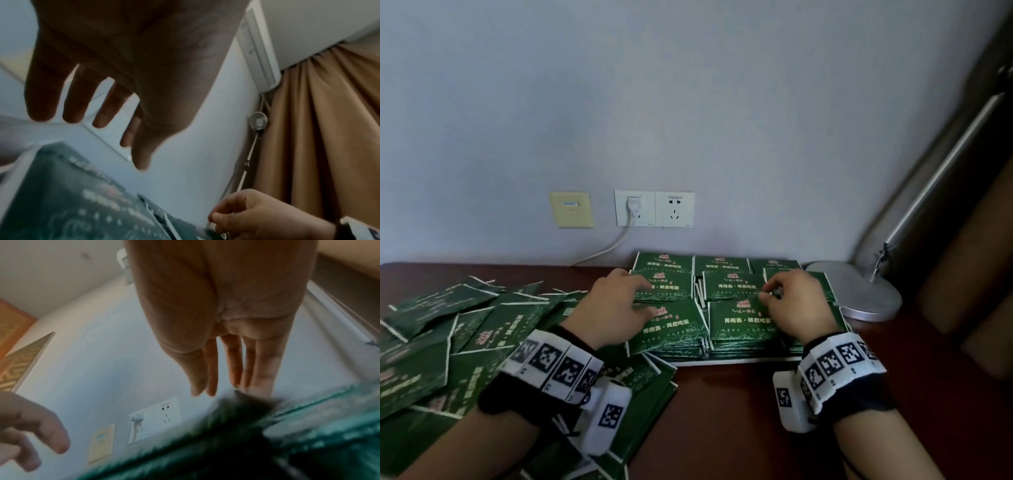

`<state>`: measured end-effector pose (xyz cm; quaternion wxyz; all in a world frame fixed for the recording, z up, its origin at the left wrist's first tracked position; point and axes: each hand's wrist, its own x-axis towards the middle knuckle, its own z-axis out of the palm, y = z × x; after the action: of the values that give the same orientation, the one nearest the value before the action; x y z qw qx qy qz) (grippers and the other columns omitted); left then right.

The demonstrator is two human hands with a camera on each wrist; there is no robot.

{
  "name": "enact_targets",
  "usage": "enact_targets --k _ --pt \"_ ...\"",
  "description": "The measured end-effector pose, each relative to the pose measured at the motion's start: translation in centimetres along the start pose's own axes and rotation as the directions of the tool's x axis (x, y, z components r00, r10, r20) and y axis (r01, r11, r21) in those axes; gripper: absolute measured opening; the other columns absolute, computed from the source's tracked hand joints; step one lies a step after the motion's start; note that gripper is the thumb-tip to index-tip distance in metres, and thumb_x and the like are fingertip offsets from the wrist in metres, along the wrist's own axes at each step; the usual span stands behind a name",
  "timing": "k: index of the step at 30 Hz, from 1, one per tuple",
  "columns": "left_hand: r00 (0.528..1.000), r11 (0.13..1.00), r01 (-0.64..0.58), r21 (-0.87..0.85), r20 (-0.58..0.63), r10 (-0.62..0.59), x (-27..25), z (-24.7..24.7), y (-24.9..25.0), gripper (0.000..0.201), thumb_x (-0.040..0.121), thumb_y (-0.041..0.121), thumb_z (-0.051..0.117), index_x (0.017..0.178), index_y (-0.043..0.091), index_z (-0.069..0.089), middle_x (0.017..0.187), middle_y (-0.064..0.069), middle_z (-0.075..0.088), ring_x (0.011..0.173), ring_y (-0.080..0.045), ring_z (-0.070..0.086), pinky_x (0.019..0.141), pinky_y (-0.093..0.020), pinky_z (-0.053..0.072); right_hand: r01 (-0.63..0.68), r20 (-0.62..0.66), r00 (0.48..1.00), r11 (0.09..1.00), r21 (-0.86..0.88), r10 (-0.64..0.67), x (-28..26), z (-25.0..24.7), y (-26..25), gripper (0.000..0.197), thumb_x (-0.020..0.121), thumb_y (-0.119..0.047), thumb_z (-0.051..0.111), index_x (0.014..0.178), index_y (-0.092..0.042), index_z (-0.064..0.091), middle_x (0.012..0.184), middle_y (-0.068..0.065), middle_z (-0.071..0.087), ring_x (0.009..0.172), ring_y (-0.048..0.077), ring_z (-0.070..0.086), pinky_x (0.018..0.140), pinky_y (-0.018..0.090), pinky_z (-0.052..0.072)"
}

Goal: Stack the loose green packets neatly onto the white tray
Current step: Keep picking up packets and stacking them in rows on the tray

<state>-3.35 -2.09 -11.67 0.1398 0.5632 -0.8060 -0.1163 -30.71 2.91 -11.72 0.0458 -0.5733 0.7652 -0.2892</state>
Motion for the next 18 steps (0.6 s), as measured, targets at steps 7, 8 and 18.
enact_targets --k 7,8,18 --pt "0.947 0.954 -0.205 0.219 0.292 0.137 -1.3 -0.1 1.5 0.074 0.072 0.04 0.084 0.136 0.036 0.048 0.129 0.007 0.043 0.123 -0.018 0.039 0.104 -0.037 0.041 0.073 0.352 0.936 0.983 -0.169 -0.009 -1.0 -1.2 -1.3 0.07 0.057 -0.047 0.092 0.118 -0.031 0.061 0.114 -0.005 0.043 0.115 0.02 0.049 0.1 0.04 0.047" --pt "0.947 0.954 -0.199 0.225 0.293 0.129 -1.1 0.0 1.3 0.073 0.073 0.033 0.084 0.137 0.035 0.048 0.129 0.006 0.045 0.124 -0.019 0.041 0.103 -0.036 0.042 0.095 0.379 0.925 0.975 -0.199 -0.013 -1.1 -1.1 -1.5 0.073 0.053 -0.044 0.094 0.117 -0.032 0.061 0.114 -0.006 0.044 0.115 0.021 0.049 0.099 0.042 0.048" --pt "0.973 0.976 -0.133 0.173 0.21 0.095 -0.3 0.4 0.0 0.057 0.085 0.005 0.066 0.131 0.035 0.055 0.131 0.001 0.047 0.126 -0.025 0.04 0.107 -0.04 0.039 0.223 0.399 0.91 0.946 -0.234 -0.115 -0.8 -0.4 -1.5 0.026 0.088 -0.017 0.067 0.114 -0.02 0.068 0.116 0.003 0.06 0.109 0.023 0.058 0.092 0.033 0.049"
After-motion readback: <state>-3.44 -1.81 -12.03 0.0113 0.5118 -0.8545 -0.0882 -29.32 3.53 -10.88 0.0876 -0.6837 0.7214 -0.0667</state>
